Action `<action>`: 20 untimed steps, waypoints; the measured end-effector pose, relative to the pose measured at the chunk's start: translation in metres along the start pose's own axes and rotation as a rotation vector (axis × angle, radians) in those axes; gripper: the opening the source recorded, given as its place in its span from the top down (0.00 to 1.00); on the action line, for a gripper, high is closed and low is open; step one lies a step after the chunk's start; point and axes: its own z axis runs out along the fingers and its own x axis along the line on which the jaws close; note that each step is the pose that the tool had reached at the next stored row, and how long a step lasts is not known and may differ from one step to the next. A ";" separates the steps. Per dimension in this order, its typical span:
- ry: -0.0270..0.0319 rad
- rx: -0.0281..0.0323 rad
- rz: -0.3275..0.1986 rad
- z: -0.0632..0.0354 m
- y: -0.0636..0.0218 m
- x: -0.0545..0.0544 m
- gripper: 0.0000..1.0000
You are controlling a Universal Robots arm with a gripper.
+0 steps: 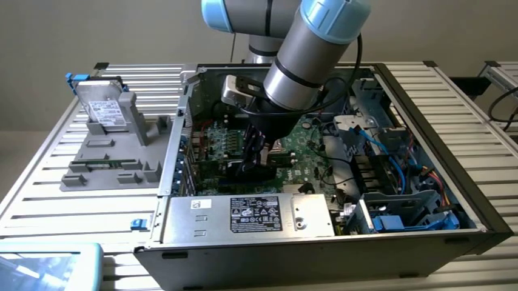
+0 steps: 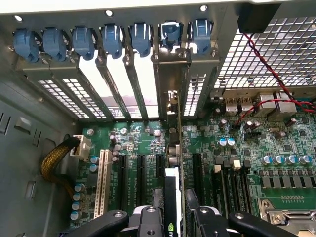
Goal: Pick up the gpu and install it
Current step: 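Insert the gpu into the slot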
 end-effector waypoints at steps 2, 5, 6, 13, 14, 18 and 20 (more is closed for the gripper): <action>0.0000 0.0000 0.000 0.0000 0.0000 0.000 0.72; 0.0001 0.0001 0.000 0.0000 0.0000 0.000 0.72; 0.0001 0.0006 0.000 0.0000 0.0000 0.000 0.72; -0.0001 0.0140 0.001 -0.0003 0.0002 0.000 0.67; -0.0003 0.0176 0.001 -0.0004 0.0002 0.000 0.67; -0.0007 0.0326 0.002 -0.0011 0.0004 0.000 0.67; -0.0010 0.0375 0.002 -0.0013 0.0005 0.000 0.67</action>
